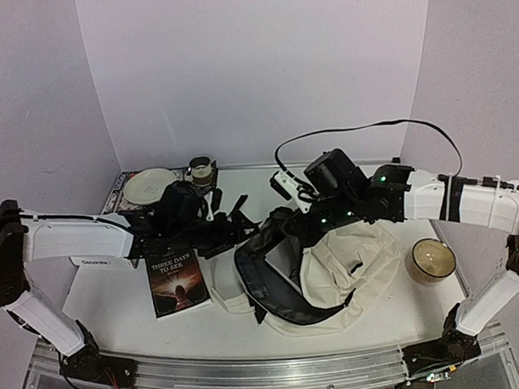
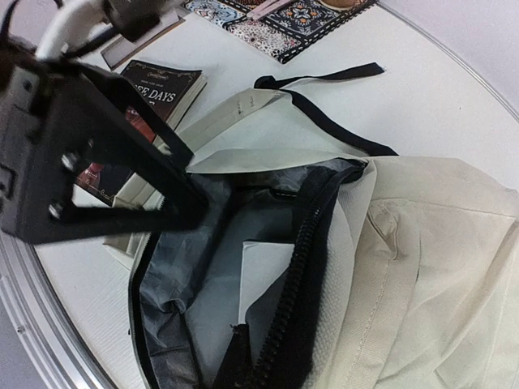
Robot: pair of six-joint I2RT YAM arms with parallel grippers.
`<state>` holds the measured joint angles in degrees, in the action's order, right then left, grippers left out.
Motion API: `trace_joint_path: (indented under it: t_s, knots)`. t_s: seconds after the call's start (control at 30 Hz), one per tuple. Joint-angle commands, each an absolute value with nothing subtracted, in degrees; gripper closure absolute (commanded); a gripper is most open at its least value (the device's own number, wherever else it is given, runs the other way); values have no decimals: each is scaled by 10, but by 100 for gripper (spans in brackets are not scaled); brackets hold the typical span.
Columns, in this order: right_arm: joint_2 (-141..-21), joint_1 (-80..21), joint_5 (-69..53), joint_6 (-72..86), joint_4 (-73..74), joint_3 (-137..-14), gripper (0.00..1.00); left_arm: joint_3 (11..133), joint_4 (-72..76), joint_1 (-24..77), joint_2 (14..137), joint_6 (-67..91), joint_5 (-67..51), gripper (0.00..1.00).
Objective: Pack the student bag
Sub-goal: Adjust the book in the largest pocket of the bag, then pick up the book at the corner of the board.
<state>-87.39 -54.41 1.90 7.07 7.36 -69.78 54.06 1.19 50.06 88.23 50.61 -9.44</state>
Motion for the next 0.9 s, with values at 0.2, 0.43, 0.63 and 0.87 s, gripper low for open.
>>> trace_joint_path:
  t_s: [0.2,0.43,0.63,0.87]
  knots:
    - [-858,-547,22,78,69,-684,97,540,-238,387,767,393,89,1]
    - [-858,-547,12,81,69,-681,97,612,-384,336,821,282,223,4]
    - [-855,-547,6,82,69,-681,97,652,-445,304,894,223,313,10]
    - [-853,-547,5,82,69,-681,97,694,-486,285,999,205,400,14]
